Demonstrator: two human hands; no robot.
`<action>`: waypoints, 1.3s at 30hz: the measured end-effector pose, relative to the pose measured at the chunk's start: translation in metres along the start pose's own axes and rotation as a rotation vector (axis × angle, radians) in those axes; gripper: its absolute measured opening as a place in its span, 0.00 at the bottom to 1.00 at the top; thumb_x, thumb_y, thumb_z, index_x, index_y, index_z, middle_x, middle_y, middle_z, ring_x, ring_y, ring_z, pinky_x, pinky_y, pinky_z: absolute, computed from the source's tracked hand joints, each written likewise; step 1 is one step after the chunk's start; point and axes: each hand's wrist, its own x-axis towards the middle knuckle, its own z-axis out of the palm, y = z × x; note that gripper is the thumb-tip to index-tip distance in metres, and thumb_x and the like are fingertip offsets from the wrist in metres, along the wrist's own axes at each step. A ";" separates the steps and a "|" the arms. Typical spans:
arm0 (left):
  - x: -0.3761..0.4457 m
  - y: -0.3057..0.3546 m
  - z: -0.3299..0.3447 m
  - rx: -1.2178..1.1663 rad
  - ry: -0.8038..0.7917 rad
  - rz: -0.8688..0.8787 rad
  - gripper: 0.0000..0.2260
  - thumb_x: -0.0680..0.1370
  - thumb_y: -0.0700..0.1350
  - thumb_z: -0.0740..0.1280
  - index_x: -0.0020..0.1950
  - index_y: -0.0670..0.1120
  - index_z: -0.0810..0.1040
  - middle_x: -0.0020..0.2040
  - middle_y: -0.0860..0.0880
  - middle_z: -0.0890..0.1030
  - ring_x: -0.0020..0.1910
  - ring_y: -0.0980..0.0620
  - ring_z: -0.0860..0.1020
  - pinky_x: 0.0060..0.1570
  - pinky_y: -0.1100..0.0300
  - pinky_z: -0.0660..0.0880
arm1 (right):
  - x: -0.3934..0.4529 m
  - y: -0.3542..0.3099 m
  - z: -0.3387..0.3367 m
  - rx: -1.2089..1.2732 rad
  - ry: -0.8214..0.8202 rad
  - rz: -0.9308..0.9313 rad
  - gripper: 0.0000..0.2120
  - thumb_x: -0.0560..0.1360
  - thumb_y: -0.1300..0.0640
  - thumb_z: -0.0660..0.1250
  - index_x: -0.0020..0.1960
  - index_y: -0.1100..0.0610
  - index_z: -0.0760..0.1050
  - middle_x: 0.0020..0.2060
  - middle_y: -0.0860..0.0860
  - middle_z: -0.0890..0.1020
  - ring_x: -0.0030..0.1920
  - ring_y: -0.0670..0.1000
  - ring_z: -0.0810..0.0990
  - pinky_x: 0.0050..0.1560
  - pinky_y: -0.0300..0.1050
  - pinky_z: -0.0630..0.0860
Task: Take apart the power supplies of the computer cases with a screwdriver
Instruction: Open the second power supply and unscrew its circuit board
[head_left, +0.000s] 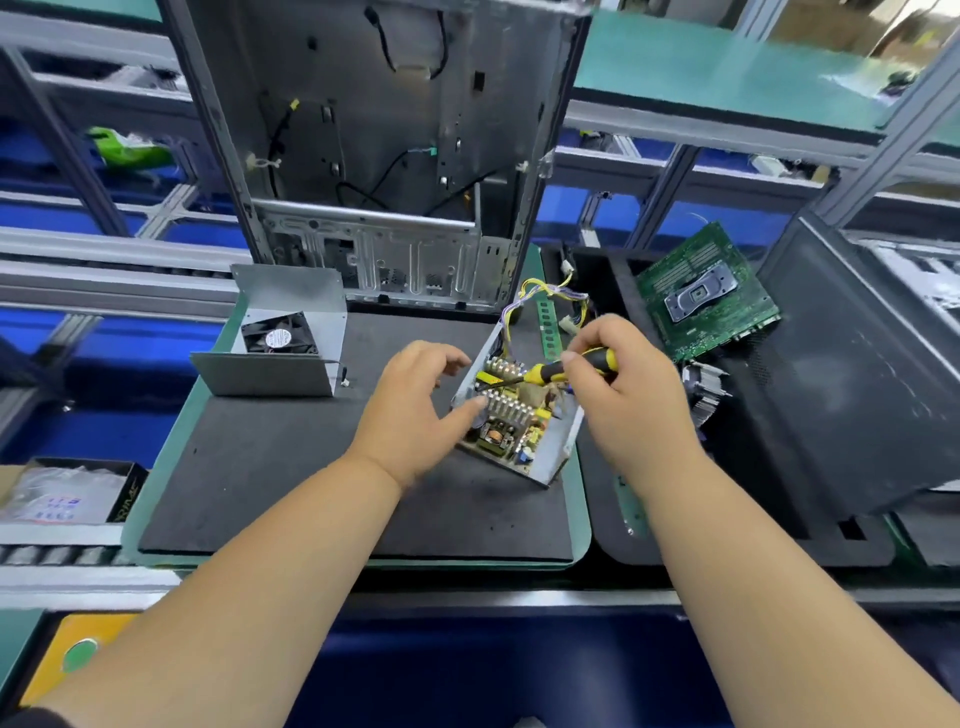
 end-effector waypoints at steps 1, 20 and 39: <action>0.004 0.010 -0.002 0.067 -0.021 0.038 0.16 0.74 0.48 0.74 0.59 0.48 0.77 0.52 0.53 0.75 0.52 0.54 0.73 0.56 0.60 0.71 | 0.000 0.000 -0.008 0.067 0.019 0.010 0.08 0.78 0.59 0.66 0.42 0.50 0.72 0.31 0.45 0.78 0.26 0.43 0.67 0.28 0.34 0.63; 0.035 0.145 0.116 0.301 -0.257 0.133 0.14 0.83 0.51 0.59 0.45 0.47 0.80 0.42 0.50 0.78 0.46 0.48 0.74 0.47 0.51 0.71 | 0.021 0.123 -0.132 0.232 0.221 0.508 0.10 0.72 0.50 0.72 0.35 0.52 0.75 0.35 0.46 0.84 0.44 0.50 0.80 0.39 0.48 0.73; 0.043 0.156 0.205 0.333 -0.254 -0.114 0.13 0.80 0.51 0.64 0.64 0.53 0.76 0.48 0.57 0.73 0.51 0.53 0.74 0.51 0.57 0.74 | 0.015 0.239 -0.124 -0.213 -0.071 0.531 0.13 0.78 0.53 0.68 0.46 0.52 0.63 0.38 0.46 0.74 0.35 0.46 0.72 0.30 0.44 0.62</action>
